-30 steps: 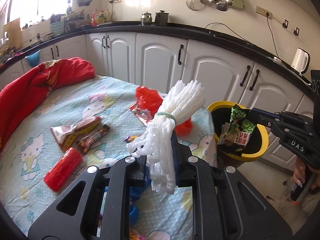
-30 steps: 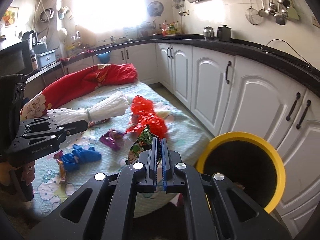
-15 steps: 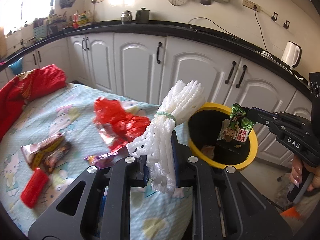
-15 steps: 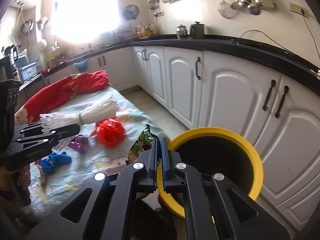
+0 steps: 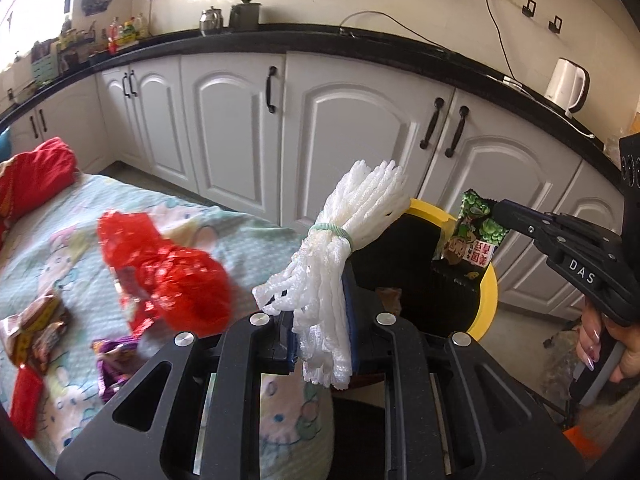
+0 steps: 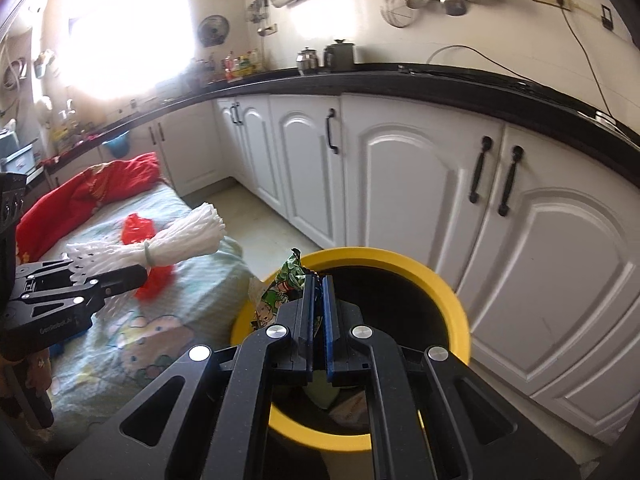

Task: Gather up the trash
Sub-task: 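Carry the mesh bundle and snack wrapper over the yellow bin with both tools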

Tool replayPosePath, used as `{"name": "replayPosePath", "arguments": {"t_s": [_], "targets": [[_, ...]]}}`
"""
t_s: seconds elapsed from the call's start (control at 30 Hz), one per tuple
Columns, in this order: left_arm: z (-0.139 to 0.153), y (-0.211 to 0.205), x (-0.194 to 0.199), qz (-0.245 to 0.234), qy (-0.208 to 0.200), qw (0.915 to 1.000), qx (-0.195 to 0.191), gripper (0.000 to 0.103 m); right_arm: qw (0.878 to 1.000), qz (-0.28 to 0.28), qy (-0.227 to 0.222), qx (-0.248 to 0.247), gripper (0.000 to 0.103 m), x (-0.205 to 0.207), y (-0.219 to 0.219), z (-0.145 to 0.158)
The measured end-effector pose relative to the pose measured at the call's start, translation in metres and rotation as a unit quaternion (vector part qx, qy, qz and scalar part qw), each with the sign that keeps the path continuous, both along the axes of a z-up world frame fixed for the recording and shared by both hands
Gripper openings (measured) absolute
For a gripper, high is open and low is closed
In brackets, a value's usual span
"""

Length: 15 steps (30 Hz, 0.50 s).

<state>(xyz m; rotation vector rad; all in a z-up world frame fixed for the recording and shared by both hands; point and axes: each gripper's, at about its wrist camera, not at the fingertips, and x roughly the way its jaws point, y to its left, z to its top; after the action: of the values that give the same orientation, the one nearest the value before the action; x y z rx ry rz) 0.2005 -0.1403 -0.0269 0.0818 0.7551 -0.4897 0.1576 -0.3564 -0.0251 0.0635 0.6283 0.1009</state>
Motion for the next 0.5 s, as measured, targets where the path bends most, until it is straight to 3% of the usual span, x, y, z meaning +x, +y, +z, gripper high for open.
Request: {"name": "replayPosePath", "arguments": {"t_s": [0.5], "targets": [[-0.041,-0.052,0.029,-0.036,0.055,0.9974,0.027,0.012,0.998,-0.048,0.049,0.003,0.004,0.016,-0.040,-0.042]]}}
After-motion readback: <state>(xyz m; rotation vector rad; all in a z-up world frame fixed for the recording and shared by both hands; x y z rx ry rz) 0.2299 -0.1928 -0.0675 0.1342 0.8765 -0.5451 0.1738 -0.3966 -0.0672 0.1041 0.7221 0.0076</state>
